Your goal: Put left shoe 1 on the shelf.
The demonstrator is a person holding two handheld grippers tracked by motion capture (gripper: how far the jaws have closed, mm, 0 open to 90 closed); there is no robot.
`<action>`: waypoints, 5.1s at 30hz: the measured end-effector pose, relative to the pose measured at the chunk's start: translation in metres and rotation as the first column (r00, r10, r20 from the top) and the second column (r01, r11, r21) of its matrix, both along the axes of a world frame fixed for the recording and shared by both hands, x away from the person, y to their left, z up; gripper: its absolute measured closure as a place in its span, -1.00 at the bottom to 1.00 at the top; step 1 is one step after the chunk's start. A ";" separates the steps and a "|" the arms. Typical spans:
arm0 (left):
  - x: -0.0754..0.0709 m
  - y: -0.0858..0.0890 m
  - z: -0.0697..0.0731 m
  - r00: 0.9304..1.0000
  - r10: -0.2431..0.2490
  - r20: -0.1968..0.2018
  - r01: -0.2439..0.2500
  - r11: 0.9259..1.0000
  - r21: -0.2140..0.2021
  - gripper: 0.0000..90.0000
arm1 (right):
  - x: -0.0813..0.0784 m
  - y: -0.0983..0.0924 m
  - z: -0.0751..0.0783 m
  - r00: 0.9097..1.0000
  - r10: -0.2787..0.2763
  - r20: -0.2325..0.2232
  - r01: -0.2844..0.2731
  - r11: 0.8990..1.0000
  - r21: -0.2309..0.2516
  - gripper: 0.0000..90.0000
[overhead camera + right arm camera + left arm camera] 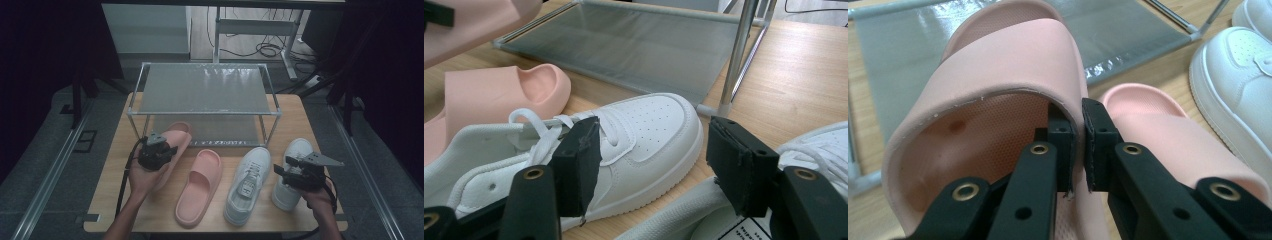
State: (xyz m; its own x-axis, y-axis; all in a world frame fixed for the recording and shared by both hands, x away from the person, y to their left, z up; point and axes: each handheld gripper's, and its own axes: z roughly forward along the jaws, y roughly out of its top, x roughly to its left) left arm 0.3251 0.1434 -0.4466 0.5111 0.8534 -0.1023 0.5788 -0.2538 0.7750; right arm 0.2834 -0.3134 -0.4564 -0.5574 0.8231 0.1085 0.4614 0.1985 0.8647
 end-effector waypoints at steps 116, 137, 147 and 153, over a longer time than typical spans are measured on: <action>-0.050 0.024 -0.051 0.995 -0.078 -0.064 0.077 0.997 -0.006 1.00 | -0.005 -0.001 0.004 1.000 -0.007 0.028 0.006 1.000 0.007 -0.13; -0.020 0.003 -0.067 0.994 -0.080 -0.073 0.086 0.993 0.078 1.00 | -0.004 0.000 0.002 1.000 -0.004 0.019 0.004 1.000 0.003 -0.13; -0.002 -0.009 -0.067 0.994 -0.082 -0.071 0.089 0.991 0.099 1.00 | -0.004 0.000 0.001 1.000 -0.003 0.016 0.003 1.000 0.000 -0.13; 0.007 -0.016 -0.068 0.994 -0.089 -0.065 0.096 0.989 0.112 1.00 | -0.004 0.000 0.002 1.000 -0.004 0.016 0.004 1.000 0.001 -0.13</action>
